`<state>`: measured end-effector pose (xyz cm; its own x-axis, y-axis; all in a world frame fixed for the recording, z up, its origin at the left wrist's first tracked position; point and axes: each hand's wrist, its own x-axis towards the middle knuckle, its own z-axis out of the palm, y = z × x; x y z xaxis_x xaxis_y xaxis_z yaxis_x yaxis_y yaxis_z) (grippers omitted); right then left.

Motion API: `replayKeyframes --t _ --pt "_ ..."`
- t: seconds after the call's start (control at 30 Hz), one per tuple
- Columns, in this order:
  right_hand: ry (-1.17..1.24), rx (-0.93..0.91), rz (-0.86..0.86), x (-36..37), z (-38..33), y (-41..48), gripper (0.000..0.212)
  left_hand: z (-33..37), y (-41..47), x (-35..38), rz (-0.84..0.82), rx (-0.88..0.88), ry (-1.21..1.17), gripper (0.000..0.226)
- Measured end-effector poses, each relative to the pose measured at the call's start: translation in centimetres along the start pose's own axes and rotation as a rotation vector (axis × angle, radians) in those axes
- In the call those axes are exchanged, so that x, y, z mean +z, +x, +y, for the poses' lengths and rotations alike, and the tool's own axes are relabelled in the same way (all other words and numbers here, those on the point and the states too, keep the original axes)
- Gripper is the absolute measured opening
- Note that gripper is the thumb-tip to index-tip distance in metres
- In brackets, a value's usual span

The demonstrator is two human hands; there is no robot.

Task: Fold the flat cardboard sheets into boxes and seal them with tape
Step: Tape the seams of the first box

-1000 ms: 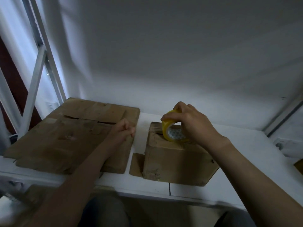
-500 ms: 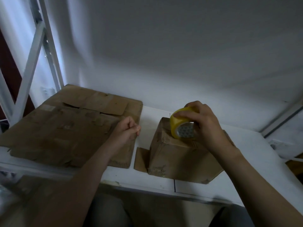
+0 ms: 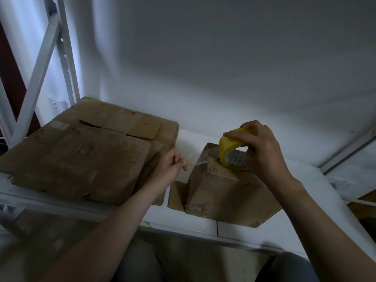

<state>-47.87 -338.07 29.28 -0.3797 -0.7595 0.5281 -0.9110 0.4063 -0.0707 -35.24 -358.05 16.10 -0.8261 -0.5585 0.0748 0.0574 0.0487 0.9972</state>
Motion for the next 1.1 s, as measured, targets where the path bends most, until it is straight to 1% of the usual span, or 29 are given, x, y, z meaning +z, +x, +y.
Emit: replayKeyframes --t 0.17,0.3,0.4,0.5,0.67,0.8,0.93,1.03,1.07,1.1 --pt "-0.013 -0.037 0.021 0.1 0.4 0.0 0.068 0.0 -0.3 0.0 0.034 0.01 -0.01 0.034" --pt "-0.008 -0.019 0.013 0.6 0.8 -0.3 0.078 -0.1 -0.3 -0.3 0.046 -0.003 -0.046 0.034" --pt "0.019 -0.015 0.025 0.7 1.1 -0.3 0.078 -0.1 0.0 -0.2 0.066 -0.027 -0.064 0.034" --pt "0.027 -0.015 0.028 0.7 1.1 -0.3 0.077 -0.4 -0.1 0.7 0.052 -0.042 -0.012 0.035" --pt "0.027 -0.006 0.022 1.1 1.2 -0.4 0.079 -1.0 -0.4 2.9 0.033 0.043 0.162 0.037" --pt "0.016 0.014 0.033 1.4 1.3 -0.6 0.08 -1.3 -0.6 4.3 0.031 0.09 0.263 0.033" --pt "0.017 0.015 0.033 1.4 1.3 -0.5 0.078 -1.8 -0.4 4.1 0.017 0.056 0.283 0.033" --pt "0.018 0.012 0.031 1.4 1.2 -0.6 0.079 -2.4 0.0 3.6 0.012 -0.011 0.319 0.034" --pt "0.022 0.013 0.026 1.3 1.2 -0.6 0.079 -2.2 0.0 3.4 0.025 -0.01 0.352 0.03" --pt "0.026 0.015 0.022 1.3 1.2 -0.6 0.08 -1.5 -0.2 3.2 0.053 0.001 0.38 0.022"
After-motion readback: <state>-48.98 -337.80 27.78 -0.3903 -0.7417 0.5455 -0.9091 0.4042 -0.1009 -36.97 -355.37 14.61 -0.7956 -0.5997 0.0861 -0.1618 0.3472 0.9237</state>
